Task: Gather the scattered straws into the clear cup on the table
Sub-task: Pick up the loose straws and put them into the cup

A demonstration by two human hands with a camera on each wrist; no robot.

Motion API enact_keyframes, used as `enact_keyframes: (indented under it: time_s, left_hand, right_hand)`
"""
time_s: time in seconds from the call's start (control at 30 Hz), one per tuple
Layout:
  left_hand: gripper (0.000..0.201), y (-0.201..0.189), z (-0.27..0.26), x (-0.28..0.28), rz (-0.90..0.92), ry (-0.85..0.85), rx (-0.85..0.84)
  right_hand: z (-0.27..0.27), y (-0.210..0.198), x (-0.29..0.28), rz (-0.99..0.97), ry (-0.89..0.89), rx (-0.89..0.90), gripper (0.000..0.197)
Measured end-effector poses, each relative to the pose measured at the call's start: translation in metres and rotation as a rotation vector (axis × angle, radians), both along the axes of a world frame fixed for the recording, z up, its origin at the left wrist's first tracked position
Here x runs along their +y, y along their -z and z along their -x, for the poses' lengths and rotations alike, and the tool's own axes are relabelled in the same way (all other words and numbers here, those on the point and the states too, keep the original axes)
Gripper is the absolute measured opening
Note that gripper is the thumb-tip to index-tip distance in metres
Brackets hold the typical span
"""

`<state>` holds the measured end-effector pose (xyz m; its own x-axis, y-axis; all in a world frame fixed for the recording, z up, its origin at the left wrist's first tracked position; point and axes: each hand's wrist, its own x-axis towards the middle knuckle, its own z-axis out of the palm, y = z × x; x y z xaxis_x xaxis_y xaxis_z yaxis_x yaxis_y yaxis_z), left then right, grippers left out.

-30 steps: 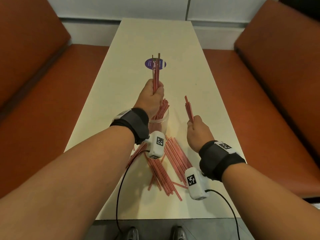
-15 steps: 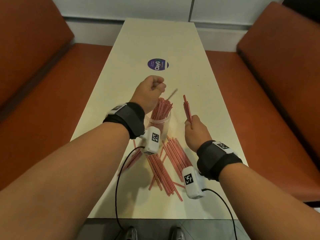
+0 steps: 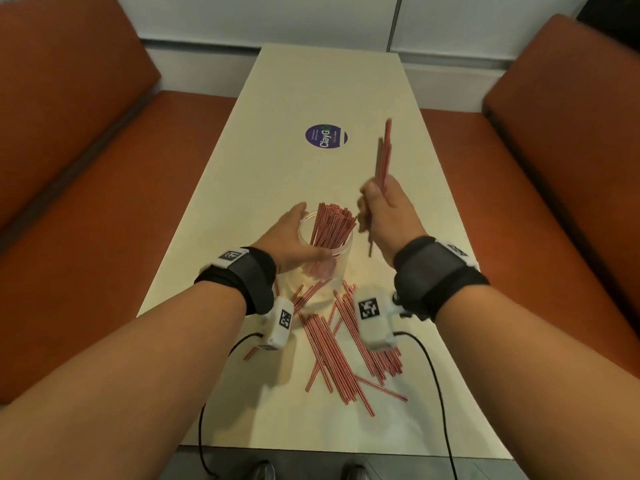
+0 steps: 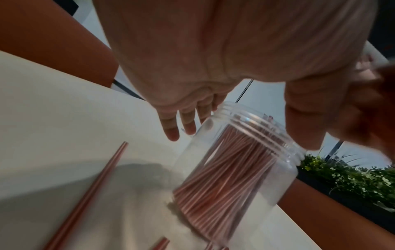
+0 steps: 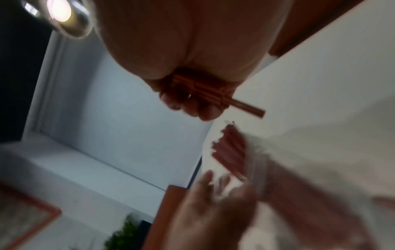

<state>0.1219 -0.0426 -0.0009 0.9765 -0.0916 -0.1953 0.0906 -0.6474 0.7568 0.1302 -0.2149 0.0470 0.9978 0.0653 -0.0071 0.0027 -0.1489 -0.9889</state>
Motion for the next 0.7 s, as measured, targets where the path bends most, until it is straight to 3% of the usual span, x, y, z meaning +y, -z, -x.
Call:
enact_keyframes:
  time_s: [0.1,0.23,0.4,0.53,0.6,0.7]
  left_hand:
    - [0.11,0.007,-0.002,0.002,0.004,0.004,0.042]
    - [0.12,0.011,-0.002,0.005,0.01,0.033,0.037]
    - [0.105,0.006,-0.002,0.007,-0.037,0.062,0.008]
    - [0.102,0.002,0.0,0.006,-0.087,0.077,-0.008]
    - [0.103,0.002,0.0,0.007,-0.094,0.085,0.003]
    - [0.108,0.002,0.0,0.008,-0.049,0.093,0.042]
  right_hand:
    - [-0.007,-0.009,0.028,-0.312,-0.117,0.07,0.021]
    - [-0.006,0.01,0.04,-0.289,-0.086,0.12,0.02]
    - [-0.014,0.018,0.037,-0.273,-0.011,0.105,0.016]
    - [-0.023,0.012,0.029,-0.261,0.051,-0.022,0.023]
    - [-0.027,0.01,0.019,-0.143,0.127,-0.101,0.025]
    - [-0.027,0.016,0.011,0.308,0.064,-0.164,0.041]
